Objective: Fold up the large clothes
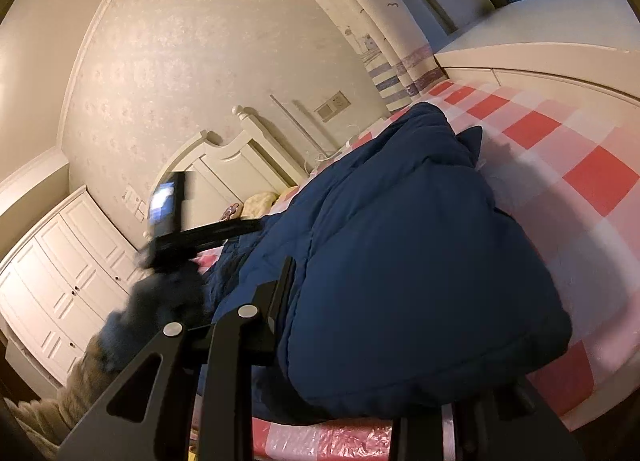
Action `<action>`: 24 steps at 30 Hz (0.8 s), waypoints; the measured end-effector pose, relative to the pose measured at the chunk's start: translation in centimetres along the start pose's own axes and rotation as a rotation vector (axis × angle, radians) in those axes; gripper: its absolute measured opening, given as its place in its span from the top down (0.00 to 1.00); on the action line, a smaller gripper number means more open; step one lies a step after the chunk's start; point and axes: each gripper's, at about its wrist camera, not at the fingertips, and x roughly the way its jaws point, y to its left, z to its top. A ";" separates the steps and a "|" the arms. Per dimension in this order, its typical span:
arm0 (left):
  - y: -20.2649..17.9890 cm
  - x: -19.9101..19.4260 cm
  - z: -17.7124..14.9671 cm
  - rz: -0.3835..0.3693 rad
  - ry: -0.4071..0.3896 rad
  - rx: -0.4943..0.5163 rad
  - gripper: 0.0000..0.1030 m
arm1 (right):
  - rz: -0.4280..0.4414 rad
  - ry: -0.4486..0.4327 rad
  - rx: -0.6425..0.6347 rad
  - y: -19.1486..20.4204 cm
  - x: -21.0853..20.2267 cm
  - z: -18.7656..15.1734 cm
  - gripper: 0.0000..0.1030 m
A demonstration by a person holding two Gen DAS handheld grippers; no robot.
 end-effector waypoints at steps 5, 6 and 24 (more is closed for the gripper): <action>1.0 -4.8 -6.5 -0.016 -0.067 -0.007 0.02 | -0.017 -0.007 -0.006 0.6 -0.2 0.1 0.72; 0.0 -3.7 -8.2 -0.019 -0.025 0.044 0.02 | -0.022 -0.009 -0.008 0.9 -0.3 0.2 0.72; 23.9 -13.4 -12.2 -0.047 -0.243 -0.446 0.02 | -0.225 -0.091 -0.816 25.2 5.9 -2.6 0.71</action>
